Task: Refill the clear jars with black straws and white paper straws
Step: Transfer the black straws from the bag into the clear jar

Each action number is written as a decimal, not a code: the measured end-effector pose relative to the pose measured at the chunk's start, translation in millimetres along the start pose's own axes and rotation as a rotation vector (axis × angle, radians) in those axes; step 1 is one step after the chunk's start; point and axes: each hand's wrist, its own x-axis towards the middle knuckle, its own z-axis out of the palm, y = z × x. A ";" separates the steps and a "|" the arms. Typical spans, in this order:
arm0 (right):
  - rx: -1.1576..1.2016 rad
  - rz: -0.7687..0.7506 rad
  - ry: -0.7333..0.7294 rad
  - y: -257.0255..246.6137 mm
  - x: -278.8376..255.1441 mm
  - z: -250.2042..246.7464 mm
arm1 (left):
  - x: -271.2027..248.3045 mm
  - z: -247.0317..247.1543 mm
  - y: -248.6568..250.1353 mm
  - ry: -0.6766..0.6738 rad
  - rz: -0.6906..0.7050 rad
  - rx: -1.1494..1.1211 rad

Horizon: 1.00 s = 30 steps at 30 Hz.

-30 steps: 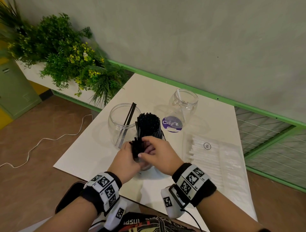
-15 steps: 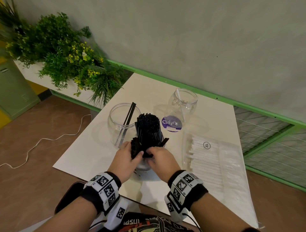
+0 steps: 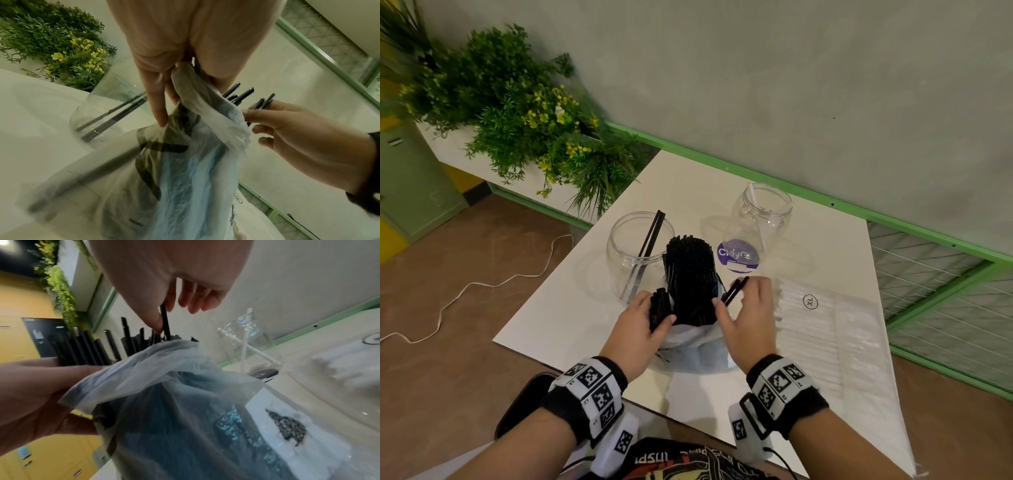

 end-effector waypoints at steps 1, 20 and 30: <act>0.016 0.047 0.005 5.3 1.9 -0.4 | -0.6 0.3 0.2 -0.004 0.005 -0.012; 0.473 0.312 -0.275 13.5 16.2 -12.0 | -3.9 -0.9 0.5 0.047 0.058 -0.124; 0.198 0.188 -0.356 35.2 -32.0 -22.6 | 5.8 -5.0 -6.2 0.059 -0.073 -0.019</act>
